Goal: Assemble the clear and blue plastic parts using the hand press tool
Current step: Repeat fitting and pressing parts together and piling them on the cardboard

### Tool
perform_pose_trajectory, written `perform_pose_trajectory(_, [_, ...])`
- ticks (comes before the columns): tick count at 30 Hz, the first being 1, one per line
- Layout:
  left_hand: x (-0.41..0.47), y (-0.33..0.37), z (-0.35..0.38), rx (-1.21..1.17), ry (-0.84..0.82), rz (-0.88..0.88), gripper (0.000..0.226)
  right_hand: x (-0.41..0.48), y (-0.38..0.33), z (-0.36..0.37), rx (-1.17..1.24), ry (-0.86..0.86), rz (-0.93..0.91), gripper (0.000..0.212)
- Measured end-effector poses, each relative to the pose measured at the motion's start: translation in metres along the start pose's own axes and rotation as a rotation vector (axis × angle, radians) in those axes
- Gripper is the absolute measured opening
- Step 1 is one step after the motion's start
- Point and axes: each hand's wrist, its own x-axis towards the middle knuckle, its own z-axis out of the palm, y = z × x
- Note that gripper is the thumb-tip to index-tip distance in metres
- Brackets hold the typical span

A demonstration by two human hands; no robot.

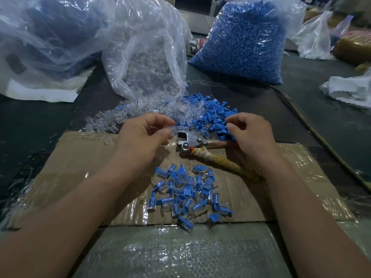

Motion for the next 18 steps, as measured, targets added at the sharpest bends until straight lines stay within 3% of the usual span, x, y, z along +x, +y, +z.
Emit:
perform_pose_trajectory(8, [-0.004, 0.004, 0.003, -0.135, -0.067, -0.051, 0.026, 0.008, 0.001, 0.014, -0.203, -0.094, -0.009, 0.031])
perform_pose_trajectory(18, [-0.006, 0.008, 0.006, -0.189, -0.143, -0.077, 0.026, 0.011, 0.002, 0.013, -0.146, -0.132, 0.030, 0.014])
